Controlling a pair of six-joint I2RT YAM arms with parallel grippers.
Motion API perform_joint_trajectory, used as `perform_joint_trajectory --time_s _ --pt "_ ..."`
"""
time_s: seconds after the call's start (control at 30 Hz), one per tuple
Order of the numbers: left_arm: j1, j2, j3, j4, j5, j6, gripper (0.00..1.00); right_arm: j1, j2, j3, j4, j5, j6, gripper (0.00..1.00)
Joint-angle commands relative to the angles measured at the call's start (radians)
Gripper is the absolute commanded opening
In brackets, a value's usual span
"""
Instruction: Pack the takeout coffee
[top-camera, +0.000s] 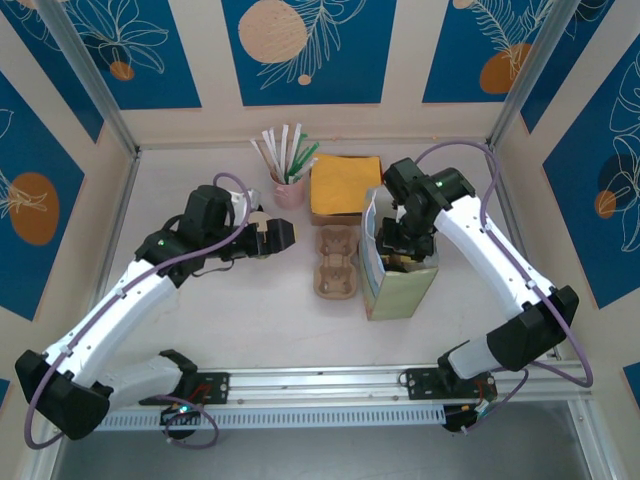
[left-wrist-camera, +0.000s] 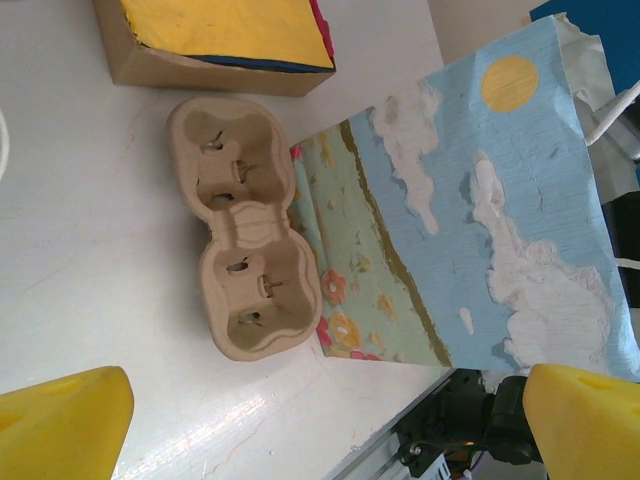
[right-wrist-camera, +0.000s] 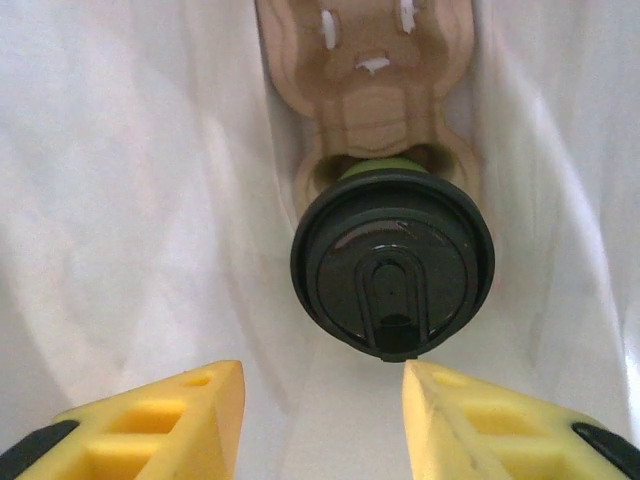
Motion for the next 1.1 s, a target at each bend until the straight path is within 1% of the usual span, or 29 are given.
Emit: perform_joint_trajectory --time_s 0.0,0.1,0.27,0.37,0.43,0.57,0.67,0.87,0.93,0.97,1.03,1.07 --pt "0.006 0.011 0.035 0.011 0.001 -0.014 1.00 0.009 -0.020 0.039 -0.032 0.017 0.006 0.44" --pt "0.006 0.018 0.036 0.015 -0.003 -0.018 1.00 0.010 -0.022 0.062 -0.038 0.026 0.003 0.42" --pt "0.006 0.034 0.041 0.010 -0.028 -0.018 1.00 0.016 -0.032 0.116 -0.054 0.051 -0.002 0.42" --pt "0.006 0.048 0.050 -0.007 -0.061 -0.011 1.00 0.017 -0.049 0.154 -0.058 0.066 -0.013 0.48" --pt "0.005 0.062 0.061 -0.020 -0.082 -0.005 1.00 0.019 -0.071 0.169 -0.042 0.074 -0.027 0.50" --pt "0.005 0.100 0.098 -0.037 -0.118 0.004 1.00 0.014 -0.136 0.180 0.025 0.087 -0.056 0.58" --pt "0.005 0.145 0.152 -0.067 -0.152 0.019 1.00 0.000 -0.186 0.174 0.092 0.074 -0.087 0.60" --pt "0.006 0.245 0.262 -0.097 -0.212 0.040 1.00 -0.050 -0.276 0.160 0.212 0.030 -0.150 0.67" --pt "0.005 0.285 0.306 -0.116 -0.236 0.058 1.00 -0.070 -0.306 0.147 0.257 0.001 -0.164 0.72" --pt "0.006 0.304 0.334 -0.129 -0.252 0.071 1.00 -0.080 -0.321 0.140 0.277 -0.014 -0.171 0.76" --pt "0.005 0.341 0.378 -0.149 -0.293 0.092 1.00 -0.098 -0.345 0.133 0.308 -0.025 -0.179 0.89" --pt "0.006 0.356 0.395 -0.155 -0.319 0.105 1.00 -0.107 -0.358 0.128 0.322 -0.033 -0.188 1.00"
